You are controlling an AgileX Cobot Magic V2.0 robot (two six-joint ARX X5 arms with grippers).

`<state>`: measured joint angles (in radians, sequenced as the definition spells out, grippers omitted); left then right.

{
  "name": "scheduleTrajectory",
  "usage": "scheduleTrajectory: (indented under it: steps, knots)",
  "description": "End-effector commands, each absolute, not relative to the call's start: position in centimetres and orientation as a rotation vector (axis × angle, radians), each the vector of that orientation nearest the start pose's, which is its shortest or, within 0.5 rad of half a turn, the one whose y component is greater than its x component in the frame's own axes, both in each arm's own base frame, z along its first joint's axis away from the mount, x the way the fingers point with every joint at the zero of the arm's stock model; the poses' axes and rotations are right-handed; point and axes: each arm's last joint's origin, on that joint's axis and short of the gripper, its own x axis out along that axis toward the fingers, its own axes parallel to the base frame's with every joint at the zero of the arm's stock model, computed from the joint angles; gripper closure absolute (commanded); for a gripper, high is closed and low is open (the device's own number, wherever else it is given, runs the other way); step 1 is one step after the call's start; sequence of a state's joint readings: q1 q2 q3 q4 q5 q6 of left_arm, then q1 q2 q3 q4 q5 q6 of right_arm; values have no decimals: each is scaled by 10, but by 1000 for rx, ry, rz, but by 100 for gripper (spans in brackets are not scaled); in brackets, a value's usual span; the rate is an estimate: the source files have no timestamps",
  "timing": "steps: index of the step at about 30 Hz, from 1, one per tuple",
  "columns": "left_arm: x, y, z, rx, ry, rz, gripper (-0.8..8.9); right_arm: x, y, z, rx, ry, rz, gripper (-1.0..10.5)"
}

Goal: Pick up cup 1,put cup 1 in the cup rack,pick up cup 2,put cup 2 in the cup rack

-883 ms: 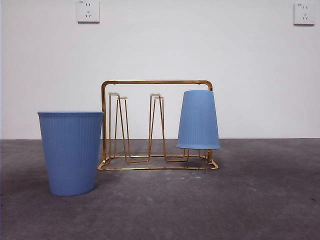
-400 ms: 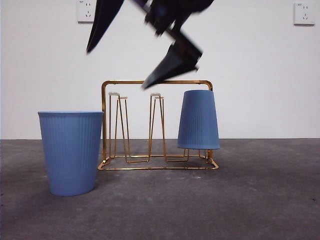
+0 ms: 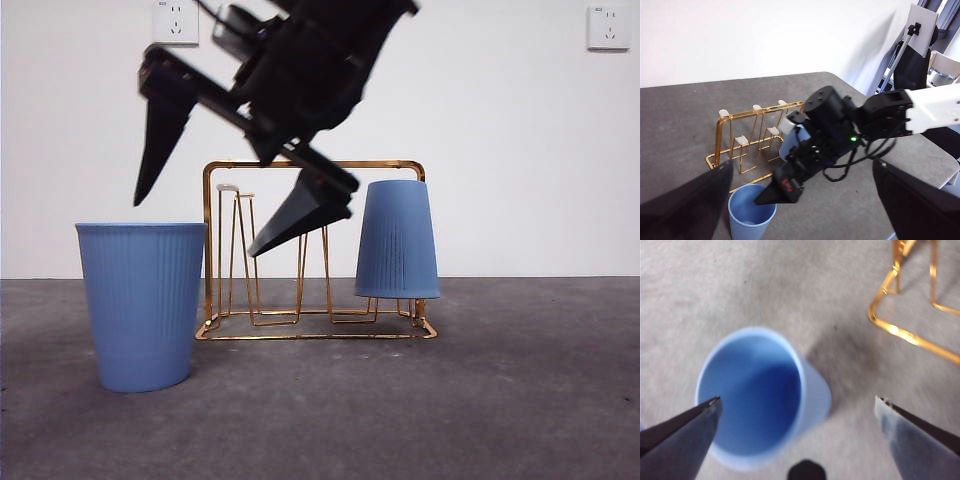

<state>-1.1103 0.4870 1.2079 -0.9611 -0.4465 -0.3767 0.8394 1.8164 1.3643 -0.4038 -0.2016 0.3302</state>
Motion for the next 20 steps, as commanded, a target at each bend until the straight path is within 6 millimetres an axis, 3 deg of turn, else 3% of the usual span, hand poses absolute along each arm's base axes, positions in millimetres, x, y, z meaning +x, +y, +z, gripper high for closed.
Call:
scheduleTrajectory:
  steps: [1, 5, 8, 12, 15, 20]
  knots:
    - [21, -15, 410, -178, 292, -617, 343, 265, 307, 232, -1, 995, 795, 421]
    - [21, -15, 409, -170, 300, -617, 343, 273, 317, 227, -44, 1034, 752, 545]
    - [21, -15, 408, -163, 308, -616, 343, 276, 321, 221, -64, 1073, 733, 552]
    - [21, -14, 408, -161, 309, -615, 343, 276, 322, 213, -84, 1104, 728, 734]
    - [21, -15, 408, -162, 308, -616, 343, 276, 322, 211, -91, 1109, 728, 745]
    - [21, -15, 408, -163, 307, -617, 343, 276, 322, 211, -96, 1108, 735, 860]
